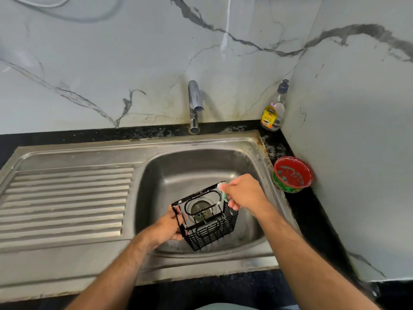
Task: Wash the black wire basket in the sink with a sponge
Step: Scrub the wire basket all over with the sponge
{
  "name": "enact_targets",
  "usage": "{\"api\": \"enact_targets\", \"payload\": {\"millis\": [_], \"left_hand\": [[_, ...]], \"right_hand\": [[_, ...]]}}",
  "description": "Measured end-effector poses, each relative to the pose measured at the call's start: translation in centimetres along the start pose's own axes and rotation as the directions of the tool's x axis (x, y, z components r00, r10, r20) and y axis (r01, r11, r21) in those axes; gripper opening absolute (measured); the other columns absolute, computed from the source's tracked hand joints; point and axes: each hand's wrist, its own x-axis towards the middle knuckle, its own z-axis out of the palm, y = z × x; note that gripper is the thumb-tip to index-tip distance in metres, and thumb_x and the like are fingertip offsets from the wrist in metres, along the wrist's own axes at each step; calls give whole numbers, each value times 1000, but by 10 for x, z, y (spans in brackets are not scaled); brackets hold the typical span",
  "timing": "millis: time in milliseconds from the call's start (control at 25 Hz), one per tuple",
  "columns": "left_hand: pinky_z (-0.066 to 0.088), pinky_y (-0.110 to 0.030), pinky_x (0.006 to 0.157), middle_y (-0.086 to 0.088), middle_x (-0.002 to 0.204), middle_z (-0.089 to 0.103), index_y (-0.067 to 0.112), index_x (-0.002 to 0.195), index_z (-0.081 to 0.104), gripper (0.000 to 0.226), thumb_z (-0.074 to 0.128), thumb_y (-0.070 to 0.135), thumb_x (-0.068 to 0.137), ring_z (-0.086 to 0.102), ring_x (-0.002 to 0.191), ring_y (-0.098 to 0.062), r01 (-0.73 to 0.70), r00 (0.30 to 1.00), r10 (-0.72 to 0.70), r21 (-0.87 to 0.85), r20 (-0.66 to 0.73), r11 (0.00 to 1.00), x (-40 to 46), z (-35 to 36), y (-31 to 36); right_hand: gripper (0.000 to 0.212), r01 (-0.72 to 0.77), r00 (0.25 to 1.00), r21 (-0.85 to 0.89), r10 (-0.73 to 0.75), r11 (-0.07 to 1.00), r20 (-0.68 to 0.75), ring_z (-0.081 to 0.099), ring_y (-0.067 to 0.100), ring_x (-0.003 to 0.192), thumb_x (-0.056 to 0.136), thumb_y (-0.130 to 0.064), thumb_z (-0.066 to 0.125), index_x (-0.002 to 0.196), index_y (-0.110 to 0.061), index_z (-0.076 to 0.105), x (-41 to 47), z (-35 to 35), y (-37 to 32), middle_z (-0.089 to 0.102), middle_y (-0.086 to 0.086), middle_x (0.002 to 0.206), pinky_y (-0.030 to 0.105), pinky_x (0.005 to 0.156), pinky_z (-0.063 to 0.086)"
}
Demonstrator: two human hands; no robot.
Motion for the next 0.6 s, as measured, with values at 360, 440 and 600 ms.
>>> {"api": "enact_targets", "payload": {"millis": [360,440,600], "left_hand": [[60,-31,75,-8,110,65,16,109,57,7,51,16,106,70,93,-19,-57,998,53,-106,-37,993,1,-1,-16],[60,-29,72,-8,102,69,14,107,60,10,51,13,106,71,86,-17,-74,996,63,-221,-56,972,0,9,-15],[61,-28,73,-2,101,76,14,114,58,16,49,24,106,75,88,-13,-113,994,108,-233,-33,966,-1,24,-14]], "right_hand": [[40,78,992,-145,-62,986,109,40,8,42,91,-29,69,57,-14,55,-6,-1,7,48,-5,48,20,44,34],[40,130,991,-164,-130,978,7,45,10,54,90,-29,68,56,-13,55,-1,8,3,51,-4,59,23,50,34],[34,112,988,-169,-128,979,-84,47,4,43,94,-28,63,62,-19,62,3,14,2,60,-2,71,18,42,37]]}}
